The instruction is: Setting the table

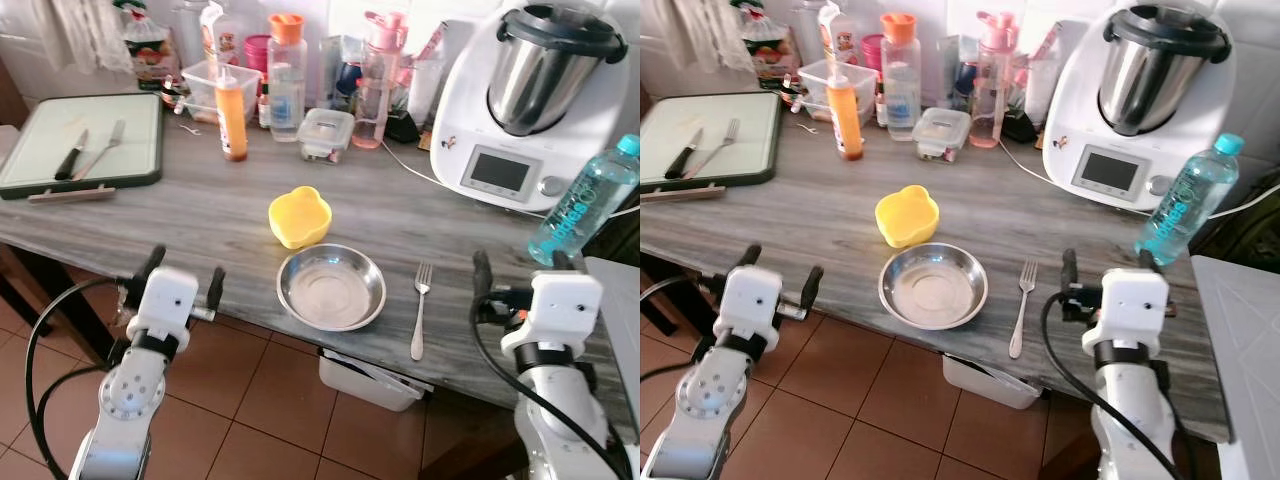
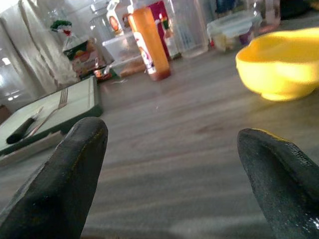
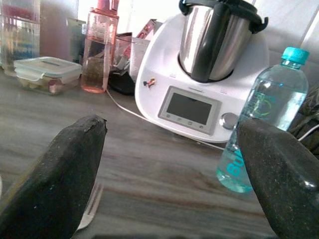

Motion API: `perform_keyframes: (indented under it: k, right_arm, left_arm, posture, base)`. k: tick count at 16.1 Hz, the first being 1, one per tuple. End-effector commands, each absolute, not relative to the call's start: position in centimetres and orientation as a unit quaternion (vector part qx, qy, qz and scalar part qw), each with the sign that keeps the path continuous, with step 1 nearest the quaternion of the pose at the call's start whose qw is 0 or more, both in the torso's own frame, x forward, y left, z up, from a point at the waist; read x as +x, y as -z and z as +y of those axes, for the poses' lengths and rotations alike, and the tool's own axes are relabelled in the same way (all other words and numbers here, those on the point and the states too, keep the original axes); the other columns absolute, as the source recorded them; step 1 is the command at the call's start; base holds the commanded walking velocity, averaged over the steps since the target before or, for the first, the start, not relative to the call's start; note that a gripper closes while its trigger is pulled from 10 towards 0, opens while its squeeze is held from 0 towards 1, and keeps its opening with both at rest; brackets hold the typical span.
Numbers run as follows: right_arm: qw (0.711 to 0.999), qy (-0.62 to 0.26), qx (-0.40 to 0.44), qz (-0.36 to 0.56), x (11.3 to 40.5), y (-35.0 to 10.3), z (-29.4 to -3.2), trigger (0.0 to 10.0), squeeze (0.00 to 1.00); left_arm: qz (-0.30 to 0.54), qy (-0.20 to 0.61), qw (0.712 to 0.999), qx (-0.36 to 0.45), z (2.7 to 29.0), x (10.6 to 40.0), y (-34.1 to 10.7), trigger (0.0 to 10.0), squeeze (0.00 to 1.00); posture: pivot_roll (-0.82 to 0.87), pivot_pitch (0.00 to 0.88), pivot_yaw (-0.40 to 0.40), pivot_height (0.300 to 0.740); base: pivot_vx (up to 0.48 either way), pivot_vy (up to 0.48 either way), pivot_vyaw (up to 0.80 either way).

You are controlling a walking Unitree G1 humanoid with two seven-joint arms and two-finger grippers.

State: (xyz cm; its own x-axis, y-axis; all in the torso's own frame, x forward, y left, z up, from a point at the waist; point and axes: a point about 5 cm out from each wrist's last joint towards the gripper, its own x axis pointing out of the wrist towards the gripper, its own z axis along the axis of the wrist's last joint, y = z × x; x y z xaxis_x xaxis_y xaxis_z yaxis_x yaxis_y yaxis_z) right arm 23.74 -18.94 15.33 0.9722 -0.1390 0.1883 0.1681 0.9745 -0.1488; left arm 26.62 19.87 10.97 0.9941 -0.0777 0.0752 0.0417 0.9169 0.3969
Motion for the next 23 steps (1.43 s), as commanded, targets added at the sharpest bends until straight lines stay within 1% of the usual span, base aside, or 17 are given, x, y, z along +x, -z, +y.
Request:
perform_keyframes:
  k: [1,6,8,10,13,19,23]
  right_arm:
    - [0.990,0.086,-0.070,-0.086,23.8,-15.0,-18.9,10.0,0.00]
    - [0.991,0.085,-0.067,-0.082,24.0,-14.5,-18.8,10.0,0.00]
    - [0.991,0.087,-0.060,-0.088,24.5,-14.8,-18.5,10.0,0.00]
    - [0.991,0.082,-0.062,-0.090,24.6,-14.8,-18.3,10.0,0.00]
    - [0.989,0.090,-0.066,-0.093,24.6,-14.9,-18.9,10.0,0.00]
    - [0.990,0.085,-0.069,-0.092,24.9,-14.8,-18.7,10.0,0.00]
    - [0.989,0.088,-0.071,-0.092,24.9,-14.9,-19.2,10.0,0.00]
  left_arm:
    - [-0.051,0.032,0.974,0.217,19.9,26.8,-10.9,10.0,0.00]
    - [-0.066,0.023,0.976,0.206,19.5,27.8,-11.7,10.0,0.00]
    - [-0.076,0.026,0.979,0.186,18.9,28.7,-12.4,10.0,0.00]
    - [-0.079,0.025,0.980,0.183,18.7,28.9,-12.5,10.0,0.00]
    - [-0.085,0.026,0.979,0.181,18.2,29.7,-12.9,10.0,0.00]
    - [-0.082,0.013,0.980,0.182,18.2,29.9,-12.8,10.0,0.00]
    - [-0.082,0.012,0.980,0.181,18.2,30.0,-12.9,10.0,0.00]
  posture:
    - [0.22,0.042,-0.049,0.740]
    - [0.23,0.057,-0.038,0.740]
    - [0.23,0.060,-0.032,0.740]
    - [0.22,0.062,-0.028,0.740]
    - [0.22,0.062,-0.024,0.740]
    - [0.22,0.069,-0.037,0.740]
    - [0.22,0.078,-0.036,0.740]
  base:
    - [0.000,0.000,0.00]
    - [0.000,0.000,-0.08]
    - [0.000,0.000,-0.78]
    - [0.000,0.000,-0.78]
    - [0.000,0.000,-0.71]
    - [0.000,0.000,0.00]
    - [-0.062,0.000,0.00]
